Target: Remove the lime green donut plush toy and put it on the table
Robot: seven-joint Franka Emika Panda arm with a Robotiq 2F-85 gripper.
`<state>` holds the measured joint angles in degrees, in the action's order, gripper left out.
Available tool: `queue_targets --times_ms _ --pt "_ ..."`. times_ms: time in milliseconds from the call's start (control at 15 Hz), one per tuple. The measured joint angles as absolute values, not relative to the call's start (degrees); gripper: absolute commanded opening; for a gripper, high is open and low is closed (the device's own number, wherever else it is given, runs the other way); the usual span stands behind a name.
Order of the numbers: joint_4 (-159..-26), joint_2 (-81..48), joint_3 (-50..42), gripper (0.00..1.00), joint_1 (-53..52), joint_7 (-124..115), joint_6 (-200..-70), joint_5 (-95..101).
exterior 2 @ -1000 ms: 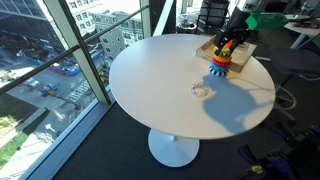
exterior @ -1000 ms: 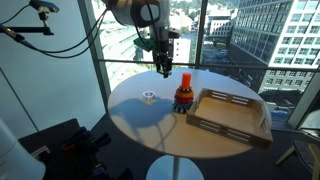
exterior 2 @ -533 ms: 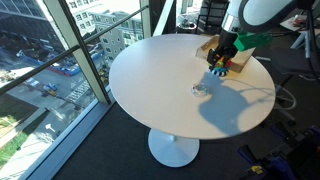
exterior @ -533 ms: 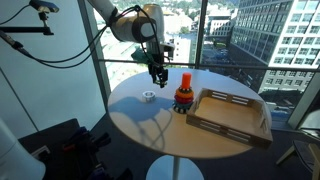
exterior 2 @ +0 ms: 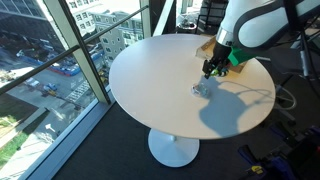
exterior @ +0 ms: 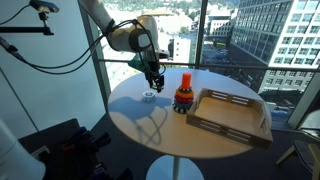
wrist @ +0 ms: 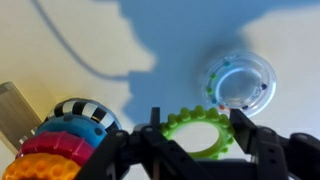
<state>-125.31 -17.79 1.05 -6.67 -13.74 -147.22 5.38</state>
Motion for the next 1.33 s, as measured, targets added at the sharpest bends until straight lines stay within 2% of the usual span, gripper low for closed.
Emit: queue_targets --times_ms 733,800,867,1067,1133,1333 --pt "-127.5 -20.2 1.0 0.45 -7.9 -13.7 -148.9 5.4" --pt "-127.5 -20.3 1.0 0.49 -7.9 -13.7 -148.9 5.4" --pt "-127.5 -20.4 1.0 0.71 -7.9 -13.7 -148.9 5.4" --pt "-127.5 -20.7 1.0 0.96 -7.9 -13.8 -148.9 5.4" --pt "-127.5 -20.8 1.0 1.0 -7.9 -13.8 -148.9 5.4" --pt "-127.5 -20.8 1.0 1.0 -7.9 -13.8 -148.9 5.4"
